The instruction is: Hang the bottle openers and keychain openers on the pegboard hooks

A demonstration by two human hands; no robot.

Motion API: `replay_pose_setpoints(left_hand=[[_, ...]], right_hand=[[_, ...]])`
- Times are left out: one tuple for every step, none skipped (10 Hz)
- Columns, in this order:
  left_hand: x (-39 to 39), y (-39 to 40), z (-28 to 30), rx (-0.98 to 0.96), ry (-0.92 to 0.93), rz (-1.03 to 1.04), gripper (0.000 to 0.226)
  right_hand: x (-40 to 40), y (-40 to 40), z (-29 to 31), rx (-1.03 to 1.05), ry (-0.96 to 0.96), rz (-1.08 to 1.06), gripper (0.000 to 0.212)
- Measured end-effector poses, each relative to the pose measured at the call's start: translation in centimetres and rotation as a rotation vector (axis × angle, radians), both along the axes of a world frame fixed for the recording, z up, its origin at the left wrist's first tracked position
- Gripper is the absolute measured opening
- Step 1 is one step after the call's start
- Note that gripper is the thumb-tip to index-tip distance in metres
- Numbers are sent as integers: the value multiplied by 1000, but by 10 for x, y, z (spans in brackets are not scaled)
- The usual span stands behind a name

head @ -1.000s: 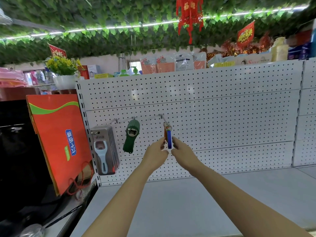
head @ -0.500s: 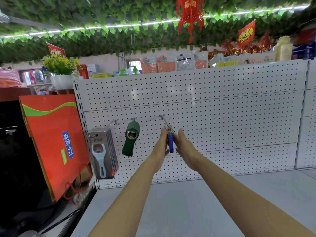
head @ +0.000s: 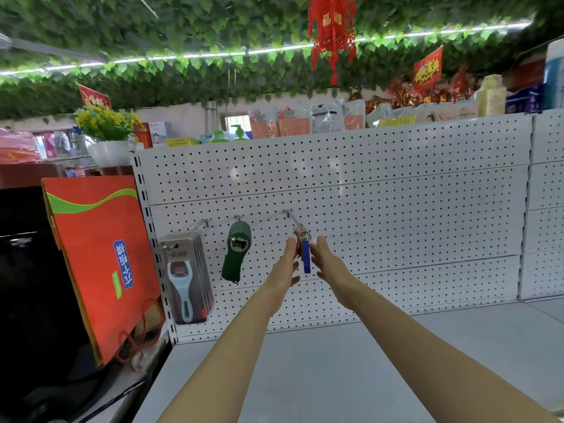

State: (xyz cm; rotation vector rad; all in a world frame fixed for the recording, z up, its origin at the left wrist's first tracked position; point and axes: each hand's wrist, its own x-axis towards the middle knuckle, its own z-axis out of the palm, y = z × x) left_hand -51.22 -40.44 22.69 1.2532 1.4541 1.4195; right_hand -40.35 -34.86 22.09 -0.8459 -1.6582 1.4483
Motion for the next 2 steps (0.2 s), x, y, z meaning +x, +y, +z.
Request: replay_pose_setpoints(left_hand=[[0, -12, 2, -3, 60, 12, 63], [0, -29, 9, -20, 158, 6, 60]], right_hand=[[5, -12, 4, 67, -58, -14, 65], [15, -31, 10, 102, -90, -35, 64]])
